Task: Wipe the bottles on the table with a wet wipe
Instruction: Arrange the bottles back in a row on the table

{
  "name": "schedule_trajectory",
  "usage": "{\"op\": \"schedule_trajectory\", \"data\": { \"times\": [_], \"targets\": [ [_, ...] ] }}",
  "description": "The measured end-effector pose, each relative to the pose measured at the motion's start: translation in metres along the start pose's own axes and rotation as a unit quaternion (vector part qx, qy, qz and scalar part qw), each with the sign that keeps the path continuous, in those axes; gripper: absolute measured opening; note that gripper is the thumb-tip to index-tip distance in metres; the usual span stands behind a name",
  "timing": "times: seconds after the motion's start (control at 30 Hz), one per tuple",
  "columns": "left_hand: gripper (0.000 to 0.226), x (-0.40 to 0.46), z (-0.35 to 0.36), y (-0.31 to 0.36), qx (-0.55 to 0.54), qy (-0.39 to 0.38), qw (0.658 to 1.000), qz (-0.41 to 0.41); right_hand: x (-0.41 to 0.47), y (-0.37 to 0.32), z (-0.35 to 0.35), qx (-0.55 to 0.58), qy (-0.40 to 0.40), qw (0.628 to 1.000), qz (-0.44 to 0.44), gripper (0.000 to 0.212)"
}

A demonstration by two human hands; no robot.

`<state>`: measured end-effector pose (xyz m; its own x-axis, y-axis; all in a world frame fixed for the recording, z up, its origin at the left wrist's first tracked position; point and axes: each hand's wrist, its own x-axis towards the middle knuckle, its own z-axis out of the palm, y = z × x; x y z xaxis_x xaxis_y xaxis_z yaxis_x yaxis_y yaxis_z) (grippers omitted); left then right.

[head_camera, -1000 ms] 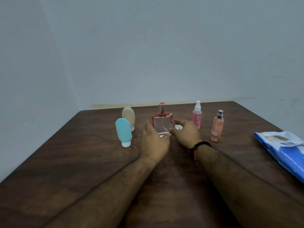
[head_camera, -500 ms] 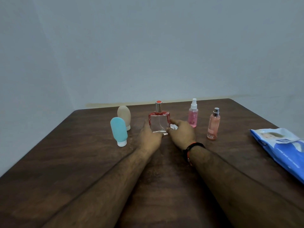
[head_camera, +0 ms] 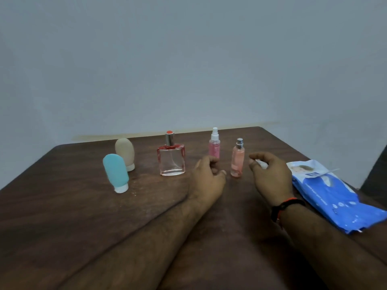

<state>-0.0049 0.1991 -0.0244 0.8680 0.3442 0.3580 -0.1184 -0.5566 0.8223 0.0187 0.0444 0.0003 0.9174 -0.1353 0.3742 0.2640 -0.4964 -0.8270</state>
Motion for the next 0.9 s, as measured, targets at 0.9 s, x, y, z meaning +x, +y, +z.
{"op": "schedule_trajectory", "data": {
  "times": [0.9],
  "targets": [
    [0.065,0.014,0.021,0.012,-0.089,-0.093,0.987,-0.093,0.035,0.025,0.012,-0.013,-0.194,0.98,0.052,0.042]
  ]
}}
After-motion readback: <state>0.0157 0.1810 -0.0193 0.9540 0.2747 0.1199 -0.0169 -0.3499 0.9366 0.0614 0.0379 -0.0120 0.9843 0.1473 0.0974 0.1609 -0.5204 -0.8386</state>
